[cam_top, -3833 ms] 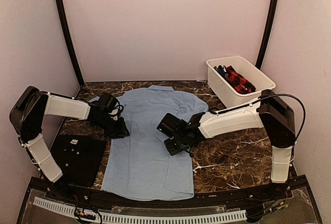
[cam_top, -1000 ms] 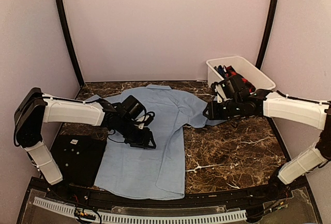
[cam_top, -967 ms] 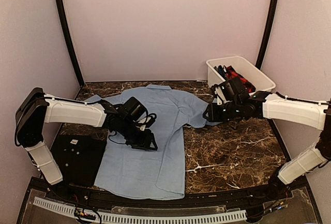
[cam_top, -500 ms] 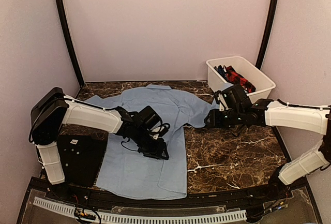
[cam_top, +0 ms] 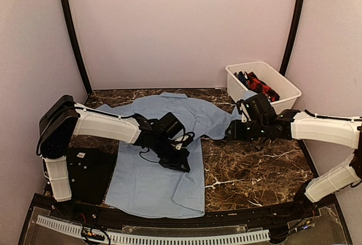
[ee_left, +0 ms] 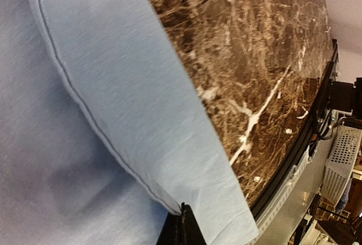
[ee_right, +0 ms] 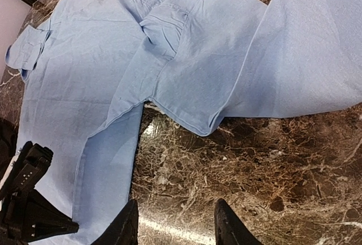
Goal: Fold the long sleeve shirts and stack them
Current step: Smooth out the crumpled shirt at the center of the board.
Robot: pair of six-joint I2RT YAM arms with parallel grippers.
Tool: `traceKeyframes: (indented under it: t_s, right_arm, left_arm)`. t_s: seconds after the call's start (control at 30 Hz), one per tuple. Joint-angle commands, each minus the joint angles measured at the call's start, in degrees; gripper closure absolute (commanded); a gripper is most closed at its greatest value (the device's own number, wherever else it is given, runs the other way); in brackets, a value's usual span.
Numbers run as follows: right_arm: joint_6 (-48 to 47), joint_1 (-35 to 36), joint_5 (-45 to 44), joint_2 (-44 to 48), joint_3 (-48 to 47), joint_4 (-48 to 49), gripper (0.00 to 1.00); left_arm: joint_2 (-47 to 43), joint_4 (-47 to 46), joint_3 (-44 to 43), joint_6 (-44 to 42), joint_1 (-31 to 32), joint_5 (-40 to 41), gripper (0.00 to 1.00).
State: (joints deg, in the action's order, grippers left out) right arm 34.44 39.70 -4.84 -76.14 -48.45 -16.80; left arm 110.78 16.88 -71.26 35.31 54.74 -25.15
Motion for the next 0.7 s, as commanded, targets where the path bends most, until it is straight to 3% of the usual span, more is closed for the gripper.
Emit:
traceKeyframes:
  t_s: [0.0,0.33,0.67]
  right_arm:
    - [-0.4,0.5,-2.9,2.3,-1.2,-0.8,0.57]
    - [-1.0,0.5,-8.5,4.8,-4.1,-5.7,0.57]
    - [-0.2,0.5,-11.2,6.7,-4.3,-8.3,0.57]
  left_arm:
    - [-0.7,0.2,-4.4,-0.5,1.5,-4.1,1.0]
    - [6.5,-4.4,-12.0,3.7,4.9,-12.3,0.97]
    - [11.1,-9.6,-15.1,7.4,6.2,-13.9,0.64]
